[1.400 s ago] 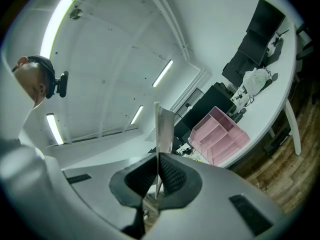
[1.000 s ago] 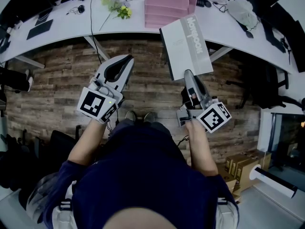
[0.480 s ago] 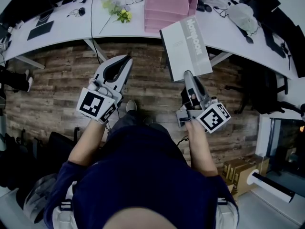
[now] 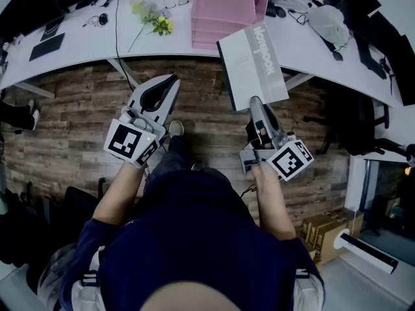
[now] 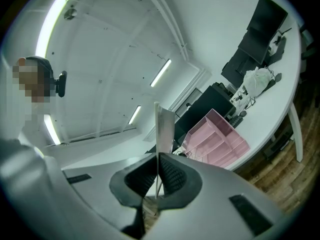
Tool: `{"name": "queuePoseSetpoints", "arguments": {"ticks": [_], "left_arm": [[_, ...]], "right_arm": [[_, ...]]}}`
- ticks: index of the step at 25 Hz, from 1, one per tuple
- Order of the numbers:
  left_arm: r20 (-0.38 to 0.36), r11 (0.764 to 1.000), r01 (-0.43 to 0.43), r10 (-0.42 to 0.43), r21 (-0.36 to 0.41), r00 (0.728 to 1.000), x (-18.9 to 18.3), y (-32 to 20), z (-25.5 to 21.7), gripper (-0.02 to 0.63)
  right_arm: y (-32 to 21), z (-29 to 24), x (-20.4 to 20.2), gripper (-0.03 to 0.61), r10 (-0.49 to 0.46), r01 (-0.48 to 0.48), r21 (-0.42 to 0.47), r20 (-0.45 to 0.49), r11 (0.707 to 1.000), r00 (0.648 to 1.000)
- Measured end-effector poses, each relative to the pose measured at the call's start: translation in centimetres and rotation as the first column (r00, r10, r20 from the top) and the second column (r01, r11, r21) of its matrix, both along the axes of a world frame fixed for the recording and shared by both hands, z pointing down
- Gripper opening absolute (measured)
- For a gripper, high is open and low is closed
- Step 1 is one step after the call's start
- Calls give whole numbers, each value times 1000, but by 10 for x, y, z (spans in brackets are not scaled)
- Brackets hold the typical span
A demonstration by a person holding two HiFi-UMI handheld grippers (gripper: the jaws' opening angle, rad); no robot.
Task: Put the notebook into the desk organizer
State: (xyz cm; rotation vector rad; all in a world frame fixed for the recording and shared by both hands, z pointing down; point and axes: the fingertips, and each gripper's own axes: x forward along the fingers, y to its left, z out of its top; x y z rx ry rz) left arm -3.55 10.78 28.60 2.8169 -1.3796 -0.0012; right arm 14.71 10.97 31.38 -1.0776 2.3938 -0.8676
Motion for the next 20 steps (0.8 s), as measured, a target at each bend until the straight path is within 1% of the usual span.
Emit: {"name": "queuePoseSetpoints", "arguments": {"ticks": [11, 14, 18, 20], "left_arm": [[-9, 999, 2, -2, -35, 1000, -26, -73, 16, 38], [-8, 999, -1, 1, -46, 1000, -35, -94, 20, 38], [-7, 998, -10, 10, -58, 1000, -44, -121, 24, 38], [-8, 998, -15, 15, -60, 1000, -49, -135, 24, 38]], "right_arm": [[-71, 19, -28, 12, 1, -1, -54, 1, 999, 1000], [-92, 21, -38, 12, -6, 5, -48, -8, 999, 1000], [-117, 29, -46, 12, 15, -15, -89, 3, 996, 1000], [-130, 28, -51, 12, 16, -16, -85, -1, 996, 1000]]}}
